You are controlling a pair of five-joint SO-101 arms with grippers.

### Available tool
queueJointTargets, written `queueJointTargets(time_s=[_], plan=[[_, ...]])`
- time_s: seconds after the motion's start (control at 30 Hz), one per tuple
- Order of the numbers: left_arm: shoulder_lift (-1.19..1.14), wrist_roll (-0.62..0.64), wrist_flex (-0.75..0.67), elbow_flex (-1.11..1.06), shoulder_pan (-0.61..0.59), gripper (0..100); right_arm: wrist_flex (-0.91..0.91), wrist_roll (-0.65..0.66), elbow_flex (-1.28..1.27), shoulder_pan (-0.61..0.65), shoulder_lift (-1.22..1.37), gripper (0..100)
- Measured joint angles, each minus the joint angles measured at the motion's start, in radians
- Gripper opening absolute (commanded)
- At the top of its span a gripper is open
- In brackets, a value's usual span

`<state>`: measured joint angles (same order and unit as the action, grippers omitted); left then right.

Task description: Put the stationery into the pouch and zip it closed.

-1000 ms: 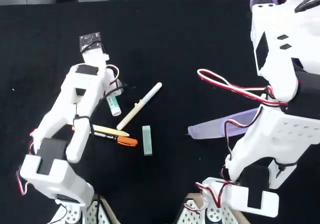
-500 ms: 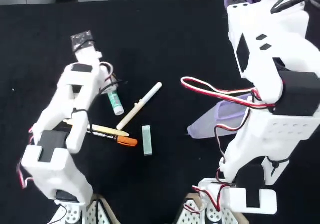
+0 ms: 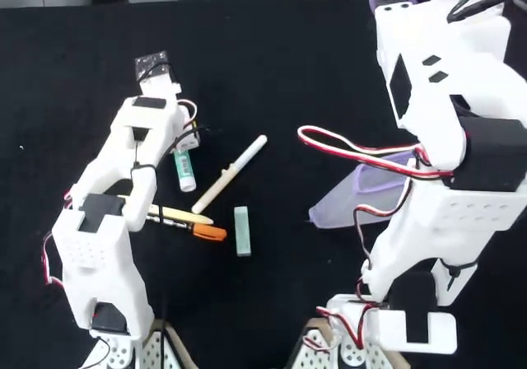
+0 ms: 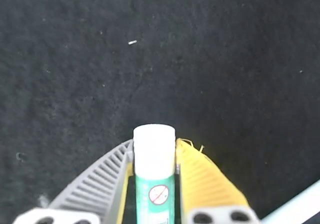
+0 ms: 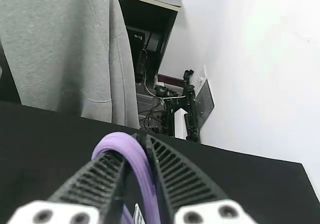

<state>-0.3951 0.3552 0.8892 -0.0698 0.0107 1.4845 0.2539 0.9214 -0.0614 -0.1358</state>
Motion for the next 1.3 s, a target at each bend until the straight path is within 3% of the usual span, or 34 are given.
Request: queueJointTargets(time_s=[0.33, 0.5, 0.67, 0.83, 1.1, 1.2, 1.3], plan=[[0.025, -0.005, 0.091, 0.178, 0.005, 3, 0.000, 0.000, 0.000, 0.000, 0.000, 1.1], [0.207, -0.002, 0.140, 0.281, 0.044, 3, 0.000, 0.002, 0.000, 0.000, 0.000, 1.1], [0.491, -0.005, 0.127, 0.244, 0.117, 3, 0.000, 0.002, 0.000, 0.000, 0.000, 1.1], [0.905, -0.020, -0.097, -0.101, 0.196, 3, 0.000, 0.002, 0.000, 0.000, 0.000, 1.1], [1.758, -0.175, -0.750, -0.885, 0.364, 3, 0.000, 0.002, 0.000, 0.000, 0.000, 1.1], [1.869, -0.264, -0.887, -1.005, 0.470, 3, 0.000, 0.002, -0.020, 0.000, 0.000, 1.1], [1.860, -0.324, -0.924, -1.026, 0.548, 3, 0.000, 0.002, -0.052, 0.000, 0.000, 1.1]])
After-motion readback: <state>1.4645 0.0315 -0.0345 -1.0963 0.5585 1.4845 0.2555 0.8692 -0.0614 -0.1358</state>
